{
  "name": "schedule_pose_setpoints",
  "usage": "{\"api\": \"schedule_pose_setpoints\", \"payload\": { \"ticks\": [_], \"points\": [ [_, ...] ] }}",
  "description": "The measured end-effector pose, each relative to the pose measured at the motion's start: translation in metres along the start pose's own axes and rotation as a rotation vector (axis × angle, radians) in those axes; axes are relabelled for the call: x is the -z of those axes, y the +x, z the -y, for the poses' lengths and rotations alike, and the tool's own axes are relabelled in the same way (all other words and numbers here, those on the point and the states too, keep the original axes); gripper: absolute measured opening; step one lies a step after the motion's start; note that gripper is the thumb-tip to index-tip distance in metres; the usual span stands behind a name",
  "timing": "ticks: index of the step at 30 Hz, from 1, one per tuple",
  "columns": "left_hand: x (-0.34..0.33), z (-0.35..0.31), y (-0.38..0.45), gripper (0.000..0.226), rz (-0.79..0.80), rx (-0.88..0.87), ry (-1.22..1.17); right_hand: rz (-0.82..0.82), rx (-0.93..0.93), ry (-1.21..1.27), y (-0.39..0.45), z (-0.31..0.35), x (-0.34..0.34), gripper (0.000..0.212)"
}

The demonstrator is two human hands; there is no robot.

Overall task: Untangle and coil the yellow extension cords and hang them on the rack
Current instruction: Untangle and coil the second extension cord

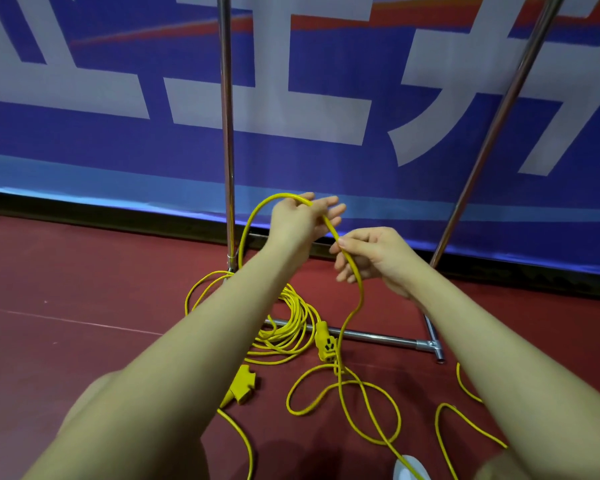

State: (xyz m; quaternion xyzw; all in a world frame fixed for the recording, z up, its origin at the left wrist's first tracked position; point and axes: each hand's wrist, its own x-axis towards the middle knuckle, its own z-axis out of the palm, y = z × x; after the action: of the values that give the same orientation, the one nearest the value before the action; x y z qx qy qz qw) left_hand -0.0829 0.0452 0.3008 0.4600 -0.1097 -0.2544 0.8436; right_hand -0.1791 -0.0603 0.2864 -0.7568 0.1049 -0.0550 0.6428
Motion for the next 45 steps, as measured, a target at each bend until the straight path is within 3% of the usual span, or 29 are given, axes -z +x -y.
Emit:
{"api": "schedule_pose_setpoints", "payload": {
  "ticks": [4, 11, 14, 16, 17, 19, 22, 27, 33, 35, 38, 39, 43, 45],
  "points": [
    [0.004, -0.006, 0.006, 0.027, -0.041, -0.064, -0.071, 0.069, -0.026, 0.055, -0.001, 0.004, 0.003, 0.024],
    [0.034, -0.011, 0.022, 0.039, -0.295, -0.112, -0.265, 0.158, -0.148, 0.003, -0.006, -0.014, 0.019, 0.021],
    [0.034, -0.004, 0.020, 0.023, -0.359, -0.116, -0.271, 0.134, -0.137, -0.030, -0.005, -0.016, 0.018, 0.017],
    [0.032, -0.001, 0.021, 0.003, -0.310, -0.050, -0.232, 0.091, -0.129, -0.040, -0.003, -0.015, 0.018, 0.017],
    [0.028, 0.000, 0.018, 0.004, -0.254, 0.002, -0.180, 0.063, -0.125, -0.035, -0.003, -0.015, 0.019, 0.017],
    [0.018, 0.003, 0.007, 0.024, -0.128, 0.078, -0.038, 0.026, -0.108, -0.009, -0.002, -0.012, 0.020, 0.017],
    [0.006, 0.004, -0.004, 0.045, -0.050, 0.039, 0.040, 0.050, -0.081, 0.029, -0.004, -0.005, 0.019, 0.018],
    [0.005, -0.011, 0.002, 0.056, -0.123, -0.100, -0.096, 0.219, -0.090, 0.088, -0.007, 0.002, 0.016, 0.026],
    [0.019, -0.014, 0.005, 0.067, -0.225, -0.169, -0.296, 0.238, -0.155, 0.036, -0.010, -0.010, 0.027, 0.026],
    [0.020, -0.011, 0.008, 0.061, -0.251, -0.152, -0.281, 0.188, -0.149, 0.019, -0.009, -0.013, 0.028, 0.020],
    [0.012, -0.006, 0.005, 0.019, -0.186, -0.045, -0.125, 0.082, -0.123, -0.008, -0.005, -0.013, 0.024, 0.018],
    [0.008, -0.004, 0.001, 0.017, -0.154, -0.017, -0.055, 0.055, -0.112, -0.013, -0.003, -0.011, 0.021, 0.018],
    [0.003, 0.001, -0.003, 0.065, -0.078, 0.000, -0.027, -0.017, -0.057, -0.003, 0.000, -0.005, 0.011, 0.017],
    [0.006, -0.002, -0.001, 0.074, -0.049, 0.034, -0.101, -0.037, -0.042, 0.032, 0.001, -0.004, 0.010, 0.017]
  ]
}}
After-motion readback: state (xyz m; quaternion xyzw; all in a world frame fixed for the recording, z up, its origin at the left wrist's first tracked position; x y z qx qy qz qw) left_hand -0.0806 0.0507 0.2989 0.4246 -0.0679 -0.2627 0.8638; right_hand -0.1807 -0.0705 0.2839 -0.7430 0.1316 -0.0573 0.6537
